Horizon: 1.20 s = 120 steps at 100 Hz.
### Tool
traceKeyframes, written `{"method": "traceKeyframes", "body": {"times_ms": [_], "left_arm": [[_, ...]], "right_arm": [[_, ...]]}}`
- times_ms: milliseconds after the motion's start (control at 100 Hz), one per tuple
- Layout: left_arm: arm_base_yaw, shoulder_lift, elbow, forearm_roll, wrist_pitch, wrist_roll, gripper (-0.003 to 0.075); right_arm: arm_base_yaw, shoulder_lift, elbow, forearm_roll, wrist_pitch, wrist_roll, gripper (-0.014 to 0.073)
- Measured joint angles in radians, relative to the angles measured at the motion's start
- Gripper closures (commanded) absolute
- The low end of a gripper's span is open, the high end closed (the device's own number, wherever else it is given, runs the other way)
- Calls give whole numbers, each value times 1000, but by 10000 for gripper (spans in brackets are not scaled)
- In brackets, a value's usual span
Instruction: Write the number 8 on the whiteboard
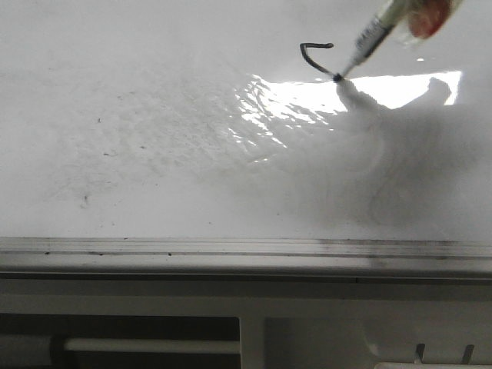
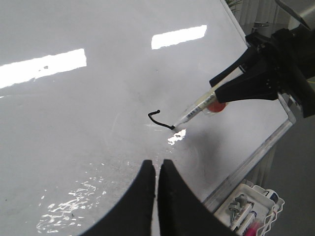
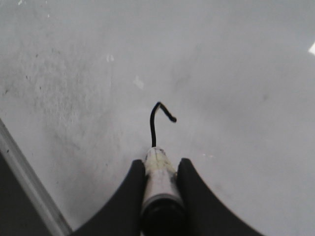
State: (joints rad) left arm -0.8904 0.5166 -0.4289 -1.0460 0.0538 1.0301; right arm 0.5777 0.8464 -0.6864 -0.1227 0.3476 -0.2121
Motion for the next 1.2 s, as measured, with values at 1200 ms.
{"method": "traceKeyframes", "body": {"times_ms": [1200], "left_arm": [[0,-2,2,-2,22,-2,741]], "right_arm": [[-18,111,-174,1,79,72,636]]}}
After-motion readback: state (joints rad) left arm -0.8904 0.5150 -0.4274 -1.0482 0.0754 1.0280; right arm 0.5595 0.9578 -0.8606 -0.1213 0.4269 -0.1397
